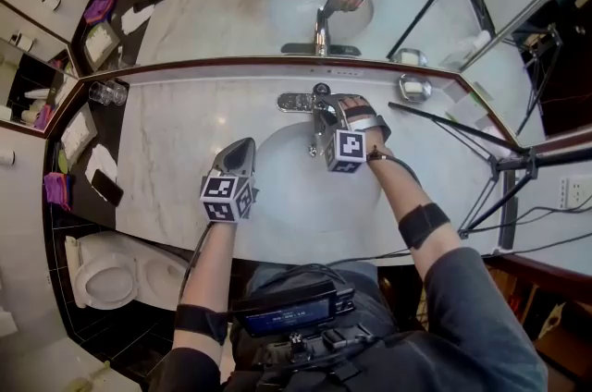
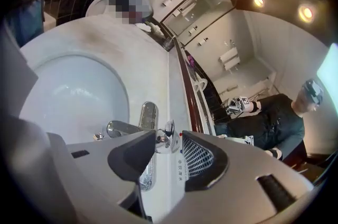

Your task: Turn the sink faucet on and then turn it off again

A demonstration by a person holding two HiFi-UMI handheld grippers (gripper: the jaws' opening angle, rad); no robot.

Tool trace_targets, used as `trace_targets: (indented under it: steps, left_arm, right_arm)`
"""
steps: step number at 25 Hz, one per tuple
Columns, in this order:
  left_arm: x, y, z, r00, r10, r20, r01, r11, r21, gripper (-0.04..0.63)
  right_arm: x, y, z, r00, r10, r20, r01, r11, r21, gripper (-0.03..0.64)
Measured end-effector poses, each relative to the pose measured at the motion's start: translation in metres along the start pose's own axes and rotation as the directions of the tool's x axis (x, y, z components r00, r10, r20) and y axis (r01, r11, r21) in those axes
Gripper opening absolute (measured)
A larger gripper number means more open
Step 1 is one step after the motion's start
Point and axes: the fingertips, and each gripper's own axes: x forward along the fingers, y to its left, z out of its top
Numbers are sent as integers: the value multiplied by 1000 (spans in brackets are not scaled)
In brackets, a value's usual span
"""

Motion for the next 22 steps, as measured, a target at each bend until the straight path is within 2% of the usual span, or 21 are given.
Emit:
trace_targets:
  steps: [3,6,17,22]
  left_arm:
    - [-1,4,-2,1000,8,-1,-8,1000,-4,0]
    - [-2,6,-6,1000,14,-4,-14,1000,-9,0]
    - [4,2,-13,1000,3,-14,-4,1000,-30,0]
    - [8,-1,-13,1000,-6,-13,6,1000,-26,0]
  right_arm:
    - [12,10,-4,1000,20,-17,-21,997,-75,181]
    - [18,17,-7,999,41,-33,-45,993,-108,179]
    - [12,15,0,998,44,-43,-48,995,-91,146]
    - [14,32,-5,998,44,-53,-51,990,-130,141]
